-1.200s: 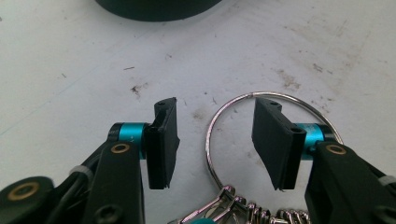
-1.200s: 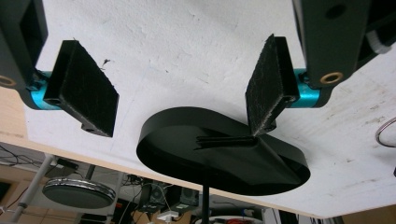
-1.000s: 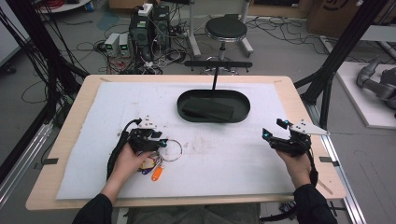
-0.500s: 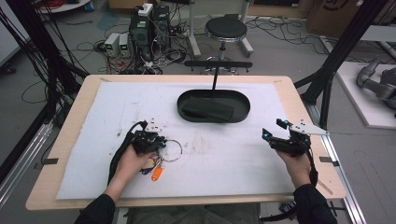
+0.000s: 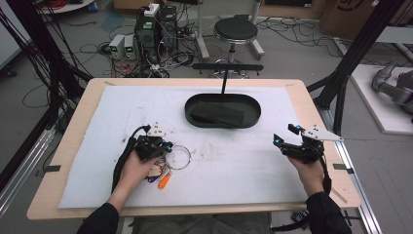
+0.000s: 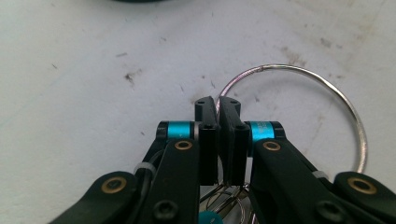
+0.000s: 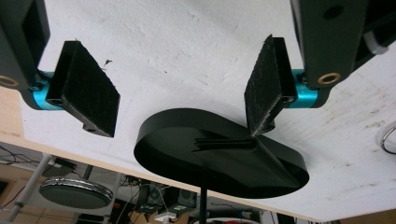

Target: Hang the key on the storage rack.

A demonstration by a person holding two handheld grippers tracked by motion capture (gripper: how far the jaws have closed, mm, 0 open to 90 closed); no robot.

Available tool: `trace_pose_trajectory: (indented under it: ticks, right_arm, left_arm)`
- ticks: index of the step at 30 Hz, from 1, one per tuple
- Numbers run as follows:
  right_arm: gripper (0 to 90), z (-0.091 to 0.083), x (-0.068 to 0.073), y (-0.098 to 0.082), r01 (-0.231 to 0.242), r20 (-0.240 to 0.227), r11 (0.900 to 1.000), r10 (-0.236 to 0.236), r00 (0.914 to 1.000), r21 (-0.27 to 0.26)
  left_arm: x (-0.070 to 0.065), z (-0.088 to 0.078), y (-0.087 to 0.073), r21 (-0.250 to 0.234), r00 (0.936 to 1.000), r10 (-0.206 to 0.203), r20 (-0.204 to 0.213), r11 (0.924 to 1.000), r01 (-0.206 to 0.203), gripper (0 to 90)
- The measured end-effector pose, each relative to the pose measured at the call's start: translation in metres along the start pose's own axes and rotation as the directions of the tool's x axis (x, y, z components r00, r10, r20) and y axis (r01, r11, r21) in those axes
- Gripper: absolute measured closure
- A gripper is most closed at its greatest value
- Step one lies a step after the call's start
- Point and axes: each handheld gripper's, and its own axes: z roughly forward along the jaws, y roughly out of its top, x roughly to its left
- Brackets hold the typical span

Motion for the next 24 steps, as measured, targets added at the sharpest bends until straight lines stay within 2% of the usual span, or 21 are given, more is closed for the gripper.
trace_pose_trajectory:
  ticks: [4,7,10,17,24]
  right_arm:
    - [27.0,0.0,0.0,0.0,0.001,0.0,1.0,-0.001,1.0,-0.002]
    - [27.0,0.0,0.0,0.0,-0.001,0.0,1.0,0.001,1.0,-0.005]
    - [27.0,0.001,0.0,0.0,0.002,0.0,1.0,-0.002,1.0,-0.006]
    - [27.0,0.003,0.0,0.0,0.002,-0.006,1.0,-0.002,1.0,-0.005]
    - [27.0,0.003,0.0,0.001,0.001,-0.006,1.0,-0.001,1.0,-0.008]
  left_arm:
    - [0.002,-0.012,0.001,-0.081,0.9999,-0.014,-0.001,0.9967,0.014,86.2]
    - [0.001,-0.021,0.002,-0.146,0.9998,-0.017,0.008,0.9891,0.018,86.2]
    - [-0.003,-0.028,0.004,-0.187,0.9999,-0.002,0.013,0.9824,0.004,86.2]
    - [-0.02,-0.04,0.008,-0.232,0.9981,0.054,0.03,0.9715,-0.046,86.2]
    - [-0.039,-0.046,0.011,-0.25,0.9904,0.129,0.05,0.9618,-0.113,86.1]
